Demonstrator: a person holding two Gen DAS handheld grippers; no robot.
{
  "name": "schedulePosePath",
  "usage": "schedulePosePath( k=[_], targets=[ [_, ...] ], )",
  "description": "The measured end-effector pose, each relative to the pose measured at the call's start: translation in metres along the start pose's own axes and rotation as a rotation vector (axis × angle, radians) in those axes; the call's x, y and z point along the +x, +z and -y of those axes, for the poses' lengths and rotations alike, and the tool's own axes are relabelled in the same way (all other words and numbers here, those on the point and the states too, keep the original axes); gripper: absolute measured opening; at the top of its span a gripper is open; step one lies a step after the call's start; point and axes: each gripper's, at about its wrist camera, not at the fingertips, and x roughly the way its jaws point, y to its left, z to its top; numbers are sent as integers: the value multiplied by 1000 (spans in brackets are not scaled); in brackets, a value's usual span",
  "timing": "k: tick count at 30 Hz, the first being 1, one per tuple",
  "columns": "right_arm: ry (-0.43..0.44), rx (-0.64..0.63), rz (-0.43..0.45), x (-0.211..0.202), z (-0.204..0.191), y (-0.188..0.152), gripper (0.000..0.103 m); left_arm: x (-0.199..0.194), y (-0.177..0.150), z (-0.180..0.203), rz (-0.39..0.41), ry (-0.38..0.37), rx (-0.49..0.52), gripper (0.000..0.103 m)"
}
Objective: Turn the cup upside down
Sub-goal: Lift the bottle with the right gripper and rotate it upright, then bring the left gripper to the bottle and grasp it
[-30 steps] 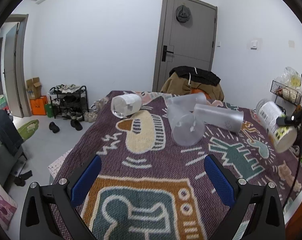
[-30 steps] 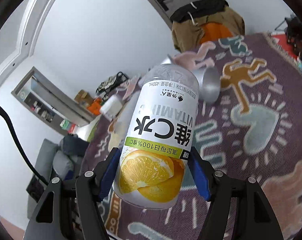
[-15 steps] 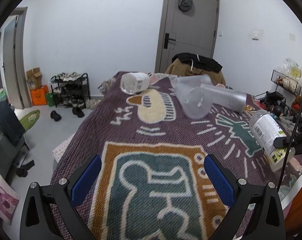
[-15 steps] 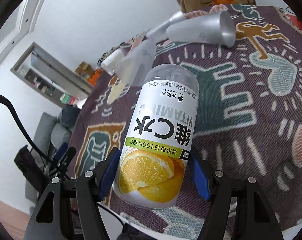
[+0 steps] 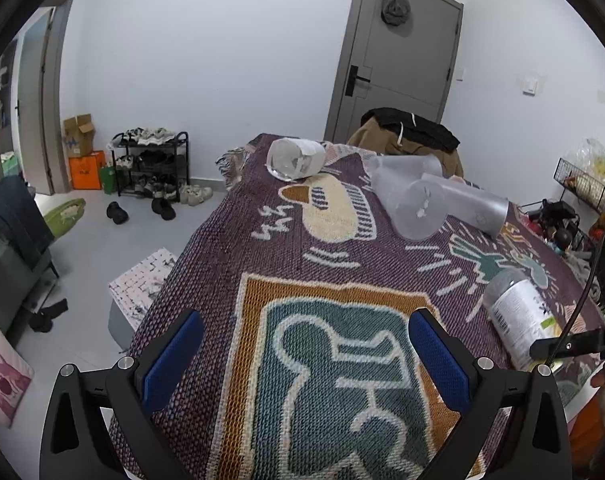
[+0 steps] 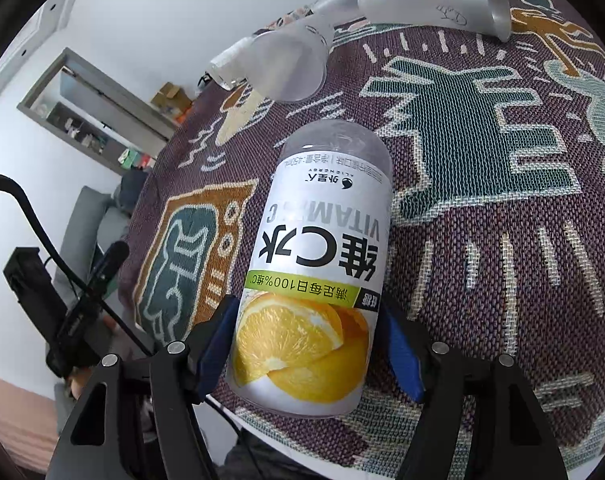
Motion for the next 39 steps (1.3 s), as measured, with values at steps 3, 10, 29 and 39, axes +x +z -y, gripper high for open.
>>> schedulePosePath(
  k=[3,10,29,39],
  targets=[
    [-4,-12,27,-12,1,-1,92,1,6,6,2,-19,13,103],
    [-14,-1,111,-47,12,-7,94,6,22,30,-33,-77,25,103],
    [-178,-25,363,-96,32,-51,94,45,59,113,-354,-351,28,92],
    [-221,-32,403,-100,42,-55,94,77,60,140,-536,-429,-11,87]
  ],
)
